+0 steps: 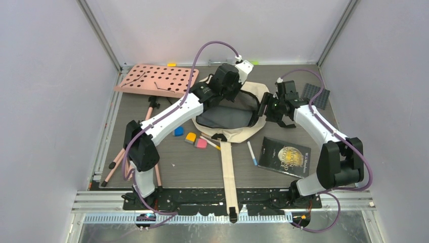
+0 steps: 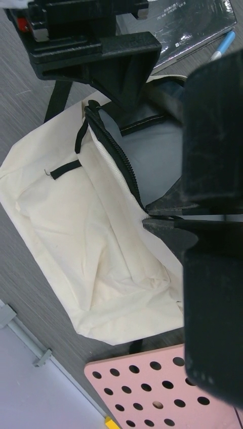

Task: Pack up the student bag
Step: Pick up the book from the center of the board.

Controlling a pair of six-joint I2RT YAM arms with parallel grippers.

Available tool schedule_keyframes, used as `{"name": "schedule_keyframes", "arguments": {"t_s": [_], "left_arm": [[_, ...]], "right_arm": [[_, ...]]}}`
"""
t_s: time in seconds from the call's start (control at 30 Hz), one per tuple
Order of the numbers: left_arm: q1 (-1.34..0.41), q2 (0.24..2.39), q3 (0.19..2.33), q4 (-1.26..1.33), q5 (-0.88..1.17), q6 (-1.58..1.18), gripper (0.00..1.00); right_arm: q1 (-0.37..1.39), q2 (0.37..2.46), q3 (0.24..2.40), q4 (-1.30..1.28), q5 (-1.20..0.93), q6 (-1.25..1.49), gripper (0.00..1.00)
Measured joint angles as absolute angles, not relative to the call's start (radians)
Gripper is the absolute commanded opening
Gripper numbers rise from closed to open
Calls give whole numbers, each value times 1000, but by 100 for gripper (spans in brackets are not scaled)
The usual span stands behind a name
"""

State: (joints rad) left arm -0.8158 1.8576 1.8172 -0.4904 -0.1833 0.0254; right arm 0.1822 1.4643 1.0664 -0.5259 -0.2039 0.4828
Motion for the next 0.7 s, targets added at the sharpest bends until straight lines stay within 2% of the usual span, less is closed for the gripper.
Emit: {"name": "schedule_keyframes", "arguments": {"t_s": [0.13,0.2,0.23,0.27,0.3,0.37,0.47,0.7], "left_arm": [[-814,1862,1835,-490,-184,25,0],[-812,1866,1851,-490,-184,26,0],[-812,1868,1860,-490,-184,26,0],[-811,1872,1869,-489,-184,26,0],[-811,1874,1877,-490,-184,26,0],[-811,1878,1889,-490,-182,27,0],[-811,1879,1898,-489,-166,30,0],[-810,1865,1900,-492,-86,10,0]], "right_arm": [[207,1489,1068,-532,-187,485,58],[220,1520,1072,-553,-165,485,49],[224,1533,1075,-561,-155,485,37],[228,1548,1078,-571,-144,484,31],[229,1562,1083,-583,-133,479,20],[229,1581,1101,-613,-104,474,7],[229,1589,1153,-668,-41,446,1],[173,1613,1364,-756,123,304,1]]}}
